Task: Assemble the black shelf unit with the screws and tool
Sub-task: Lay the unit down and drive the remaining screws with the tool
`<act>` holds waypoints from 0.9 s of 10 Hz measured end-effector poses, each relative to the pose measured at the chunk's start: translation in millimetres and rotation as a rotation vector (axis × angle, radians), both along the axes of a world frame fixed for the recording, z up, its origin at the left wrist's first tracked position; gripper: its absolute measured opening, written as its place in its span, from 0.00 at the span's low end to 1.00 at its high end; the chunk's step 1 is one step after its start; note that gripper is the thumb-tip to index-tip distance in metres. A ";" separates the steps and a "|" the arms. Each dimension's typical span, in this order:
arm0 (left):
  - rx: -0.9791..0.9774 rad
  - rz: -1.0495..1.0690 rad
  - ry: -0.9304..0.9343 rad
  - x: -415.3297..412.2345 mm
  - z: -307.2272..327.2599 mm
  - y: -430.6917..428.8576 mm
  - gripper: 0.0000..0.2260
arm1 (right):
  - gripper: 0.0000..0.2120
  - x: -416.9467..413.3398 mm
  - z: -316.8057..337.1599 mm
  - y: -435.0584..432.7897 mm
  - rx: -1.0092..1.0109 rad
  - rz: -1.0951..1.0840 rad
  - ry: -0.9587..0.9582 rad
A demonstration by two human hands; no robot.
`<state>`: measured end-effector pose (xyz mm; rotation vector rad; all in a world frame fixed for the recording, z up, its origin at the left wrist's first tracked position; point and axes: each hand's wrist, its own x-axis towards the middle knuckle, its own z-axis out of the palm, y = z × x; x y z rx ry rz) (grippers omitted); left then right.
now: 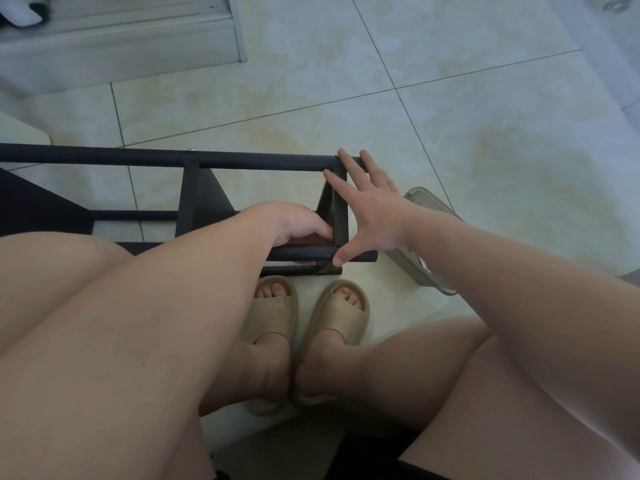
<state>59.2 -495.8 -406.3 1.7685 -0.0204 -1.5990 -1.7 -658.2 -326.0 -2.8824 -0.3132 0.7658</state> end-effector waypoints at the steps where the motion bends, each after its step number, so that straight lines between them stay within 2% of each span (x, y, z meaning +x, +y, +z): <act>1: -0.031 -0.010 -0.008 -0.2 -1.3 -0.7 0.13 | 0.70 0.4 -0.6 -0.1 -0.003 0.001 -0.002; 2: -0.082 0.013 0.035 1.7 -2.8 0.6 0.08 | 0.70 0.3 -1.4 -0.6 -0.005 0.002 -0.007; 3: -0.090 0.028 0.111 3.2 -3.1 3.5 0.07 | 0.70 0.4 -2.3 -0.2 -0.007 0.004 -0.010; 5: -0.027 0.000 0.060 2.0 -3.7 -0.7 0.13 | 0.70 1.0 -2.8 -1.7 -0.003 0.003 -0.006; 9: -0.042 0.019 0.065 2.8 -2.3 0.7 0.12 | 0.71 1.0 -3.7 -0.6 -0.003 0.001 -0.002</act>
